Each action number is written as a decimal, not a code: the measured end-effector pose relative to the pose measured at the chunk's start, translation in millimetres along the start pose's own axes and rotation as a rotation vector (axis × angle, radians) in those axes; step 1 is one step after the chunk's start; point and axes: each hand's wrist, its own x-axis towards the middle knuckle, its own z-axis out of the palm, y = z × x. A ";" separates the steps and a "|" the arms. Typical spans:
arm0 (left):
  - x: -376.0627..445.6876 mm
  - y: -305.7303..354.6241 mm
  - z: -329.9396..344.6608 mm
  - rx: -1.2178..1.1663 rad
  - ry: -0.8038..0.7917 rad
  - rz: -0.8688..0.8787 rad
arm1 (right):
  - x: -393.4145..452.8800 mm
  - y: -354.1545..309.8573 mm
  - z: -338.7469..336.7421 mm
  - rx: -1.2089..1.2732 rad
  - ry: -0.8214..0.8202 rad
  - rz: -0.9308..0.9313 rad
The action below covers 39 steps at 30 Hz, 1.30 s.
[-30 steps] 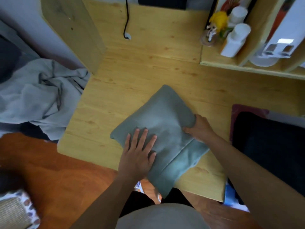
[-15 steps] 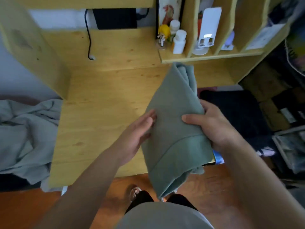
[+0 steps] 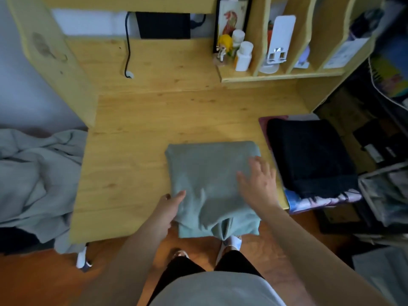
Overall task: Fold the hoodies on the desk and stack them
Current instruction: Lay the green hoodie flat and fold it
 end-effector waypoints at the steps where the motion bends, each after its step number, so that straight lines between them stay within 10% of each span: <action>1: 4.1 -2.2 7.5 0.001 0.036 0.063 | 11.9 24.3 -3.6 0.005 -0.039 0.172; 7: 4.8 -12.8 31.2 0.165 0.237 0.144 | -17.6 76.2 40.4 0.276 -0.346 0.554; 11: -16.4 -7.9 25.6 0.002 0.028 -0.054 | -47.7 112.0 52.8 0.993 -0.468 0.867; 17: -94.5 21.3 70.0 -0.152 -0.013 -0.038 | -14.1 144.3 -41.8 1.301 -0.813 0.649; 29: -159.7 147.7 315.2 -0.481 -0.323 0.495 | 108.9 246.7 -300.1 1.241 -0.192 0.059; 39: -20.3 81.8 401.7 0.444 0.259 0.313 | 204.7 365.9 -189.3 0.766 -0.388 0.435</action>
